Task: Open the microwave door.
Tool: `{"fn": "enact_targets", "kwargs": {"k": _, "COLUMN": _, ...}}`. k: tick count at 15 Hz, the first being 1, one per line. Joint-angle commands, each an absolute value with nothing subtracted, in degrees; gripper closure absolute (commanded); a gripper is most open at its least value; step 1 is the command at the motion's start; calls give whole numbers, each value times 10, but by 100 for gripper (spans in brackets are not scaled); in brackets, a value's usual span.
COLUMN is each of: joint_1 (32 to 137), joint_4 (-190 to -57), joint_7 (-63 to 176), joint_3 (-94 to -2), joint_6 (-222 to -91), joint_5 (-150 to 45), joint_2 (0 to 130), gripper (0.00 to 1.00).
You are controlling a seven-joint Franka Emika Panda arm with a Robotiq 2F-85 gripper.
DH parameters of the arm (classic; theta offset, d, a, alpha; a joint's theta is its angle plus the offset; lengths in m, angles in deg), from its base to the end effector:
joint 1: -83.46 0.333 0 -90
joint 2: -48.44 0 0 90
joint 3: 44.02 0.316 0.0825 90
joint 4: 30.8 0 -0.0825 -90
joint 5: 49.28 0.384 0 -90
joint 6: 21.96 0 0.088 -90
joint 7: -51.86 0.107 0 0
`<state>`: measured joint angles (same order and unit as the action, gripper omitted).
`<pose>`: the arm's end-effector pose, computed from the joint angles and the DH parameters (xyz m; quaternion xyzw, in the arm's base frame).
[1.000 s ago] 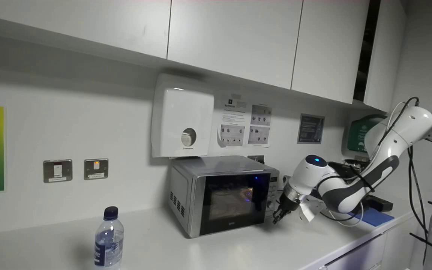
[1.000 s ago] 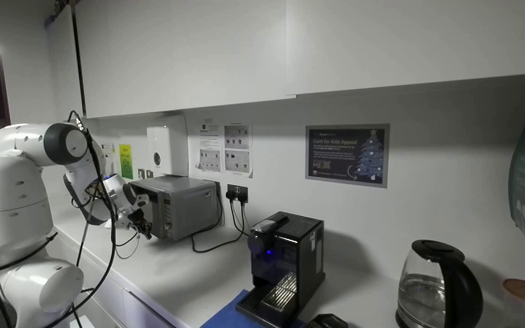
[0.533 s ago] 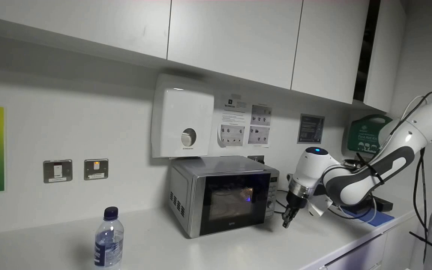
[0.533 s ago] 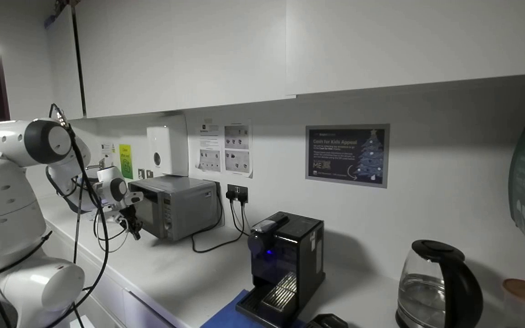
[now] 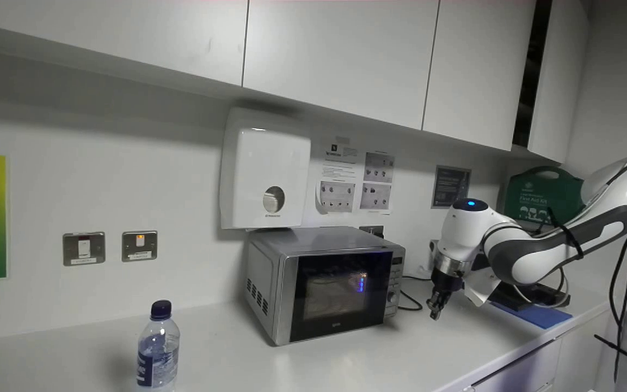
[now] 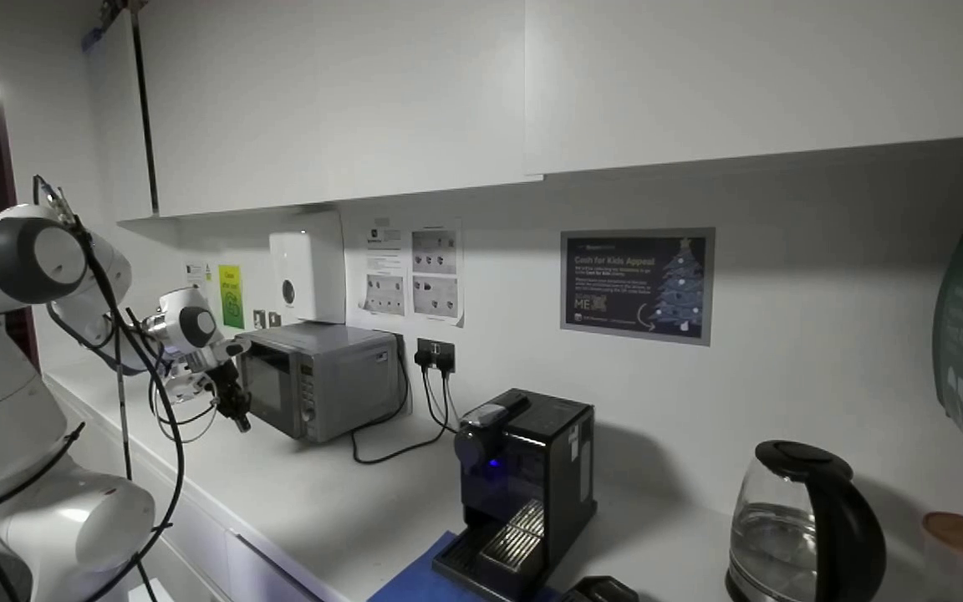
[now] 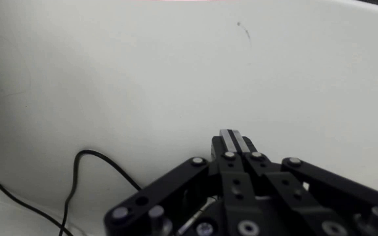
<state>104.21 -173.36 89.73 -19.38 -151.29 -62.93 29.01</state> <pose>0.3137 0.3103 0.4089 0.9776 0.1278 0.1332 0.1009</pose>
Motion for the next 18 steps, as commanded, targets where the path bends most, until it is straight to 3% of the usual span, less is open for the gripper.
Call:
{"fn": "enact_targets", "kwargs": {"k": 1, "joint_1": 1022, "joint_4": -1734, "joint_7": 911, "joint_3": -175, "joint_6": -1472, "joint_5": -642, "joint_2": 250, "gripper": 100}}
{"fn": "enact_targets", "kwargs": {"k": 18, "joint_1": 971, "joint_4": -1662, "joint_7": 925, "joint_3": -163, "joint_6": -1464, "joint_5": -713, "joint_2": 228, "gripper": 100}}
